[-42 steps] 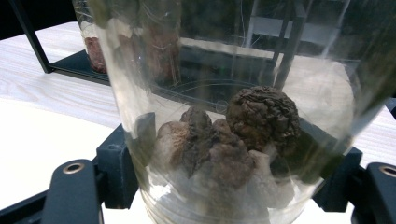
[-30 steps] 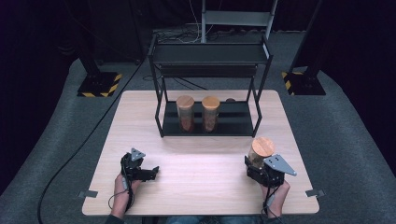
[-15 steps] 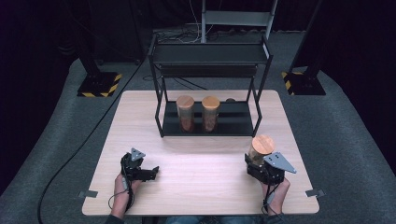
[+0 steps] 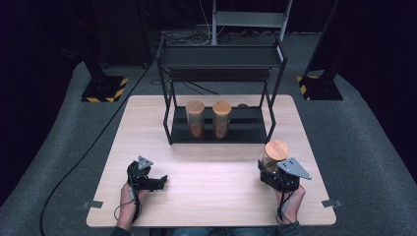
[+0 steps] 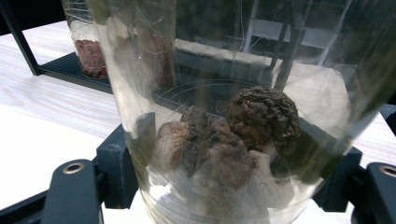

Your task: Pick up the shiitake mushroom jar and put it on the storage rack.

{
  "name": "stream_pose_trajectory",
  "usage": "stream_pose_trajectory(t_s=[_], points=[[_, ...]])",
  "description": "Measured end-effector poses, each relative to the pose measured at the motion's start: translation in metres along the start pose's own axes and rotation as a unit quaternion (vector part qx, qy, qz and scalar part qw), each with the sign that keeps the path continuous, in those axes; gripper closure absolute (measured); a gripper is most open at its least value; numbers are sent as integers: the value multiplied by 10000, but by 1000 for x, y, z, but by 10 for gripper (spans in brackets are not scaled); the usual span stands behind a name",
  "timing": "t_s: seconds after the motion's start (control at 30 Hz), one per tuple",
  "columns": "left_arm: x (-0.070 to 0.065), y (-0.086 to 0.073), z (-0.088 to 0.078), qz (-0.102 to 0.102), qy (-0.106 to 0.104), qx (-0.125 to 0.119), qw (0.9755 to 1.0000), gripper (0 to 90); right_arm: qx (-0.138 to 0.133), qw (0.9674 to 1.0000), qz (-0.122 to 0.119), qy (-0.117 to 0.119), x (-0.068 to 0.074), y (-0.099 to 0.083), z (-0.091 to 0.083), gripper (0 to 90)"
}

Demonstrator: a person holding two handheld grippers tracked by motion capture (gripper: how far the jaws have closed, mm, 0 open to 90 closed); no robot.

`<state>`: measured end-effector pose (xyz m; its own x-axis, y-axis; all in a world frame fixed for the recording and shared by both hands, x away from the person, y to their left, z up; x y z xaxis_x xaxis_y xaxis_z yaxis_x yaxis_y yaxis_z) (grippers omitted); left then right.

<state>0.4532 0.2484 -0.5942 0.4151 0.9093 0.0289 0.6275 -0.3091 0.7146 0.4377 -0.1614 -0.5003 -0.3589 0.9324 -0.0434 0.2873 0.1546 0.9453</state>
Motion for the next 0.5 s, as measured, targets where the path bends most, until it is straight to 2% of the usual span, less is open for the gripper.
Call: stream_pose_trajectory(t_s=[0.5], points=[[0,0,0,1,-1,2,10000,1,17,9999,-119,30,1,8,9,247]])
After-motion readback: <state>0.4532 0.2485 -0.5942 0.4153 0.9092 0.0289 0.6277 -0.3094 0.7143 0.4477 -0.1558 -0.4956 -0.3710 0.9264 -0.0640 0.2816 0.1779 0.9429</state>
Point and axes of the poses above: each handheld gripper's, and its own axes: z roughly forward along the jaws, y roughly out of its top, x roughly to its left, the point moved 9 cm from there along z, roughly forward along the jaws, and after that the axes turned 2 degrees about y, right-handed, at the moved point
